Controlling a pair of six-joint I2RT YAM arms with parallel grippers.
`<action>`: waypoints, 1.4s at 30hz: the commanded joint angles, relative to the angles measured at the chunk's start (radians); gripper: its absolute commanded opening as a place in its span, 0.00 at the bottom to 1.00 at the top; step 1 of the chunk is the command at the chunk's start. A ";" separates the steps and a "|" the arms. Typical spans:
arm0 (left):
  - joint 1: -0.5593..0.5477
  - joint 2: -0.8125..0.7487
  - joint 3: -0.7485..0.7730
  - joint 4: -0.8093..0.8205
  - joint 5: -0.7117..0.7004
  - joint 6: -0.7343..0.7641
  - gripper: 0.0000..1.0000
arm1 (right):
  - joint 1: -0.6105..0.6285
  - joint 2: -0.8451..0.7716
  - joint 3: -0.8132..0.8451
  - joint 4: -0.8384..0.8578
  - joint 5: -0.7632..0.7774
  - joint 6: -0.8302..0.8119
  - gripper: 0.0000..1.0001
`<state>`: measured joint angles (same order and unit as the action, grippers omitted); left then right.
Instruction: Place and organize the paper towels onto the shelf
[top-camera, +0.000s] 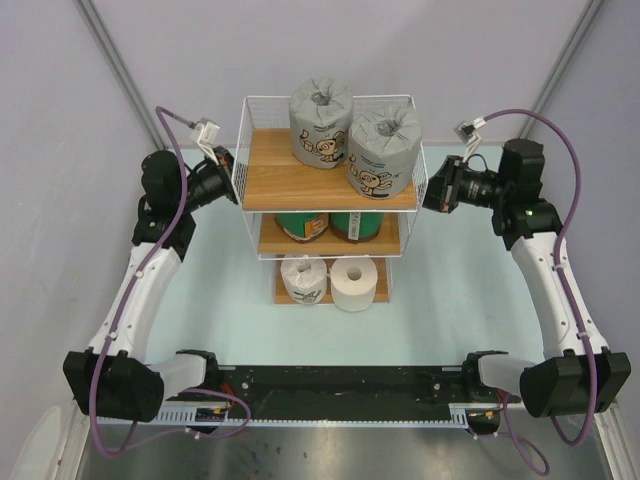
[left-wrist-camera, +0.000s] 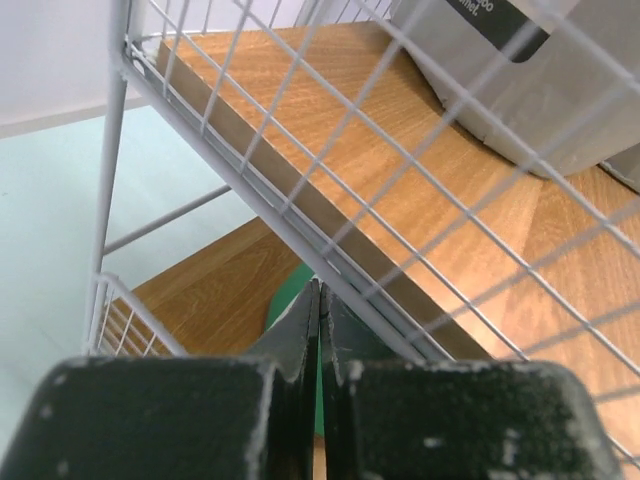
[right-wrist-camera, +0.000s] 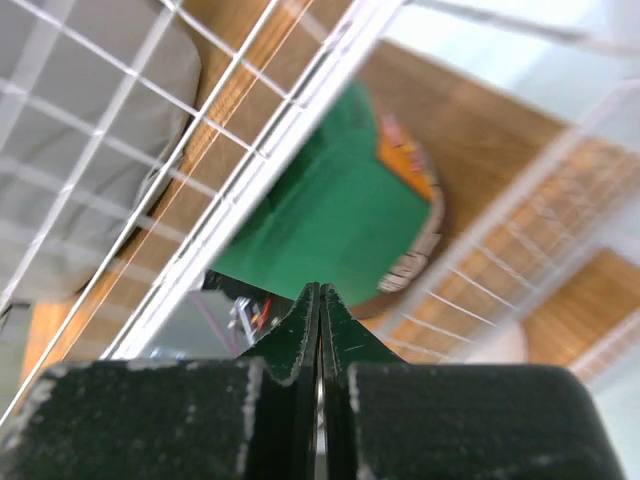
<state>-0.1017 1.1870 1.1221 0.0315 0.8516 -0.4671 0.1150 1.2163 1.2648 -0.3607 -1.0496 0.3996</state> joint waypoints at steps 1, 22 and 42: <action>-0.006 -0.090 0.045 -0.111 -0.097 0.087 0.00 | -0.086 -0.064 0.045 -0.006 -0.023 -0.004 0.00; 0.089 -0.374 -0.097 -0.338 -0.302 0.114 0.00 | -0.212 -0.046 0.401 0.058 0.332 0.090 0.00; 0.097 -0.362 -0.059 -0.374 -0.324 0.139 0.00 | -0.178 -0.178 0.378 0.389 -0.213 0.243 0.00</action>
<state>-0.0124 0.8234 1.0286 -0.3420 0.5266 -0.3389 -0.0757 1.0344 1.6367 -0.1070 -1.1389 0.5571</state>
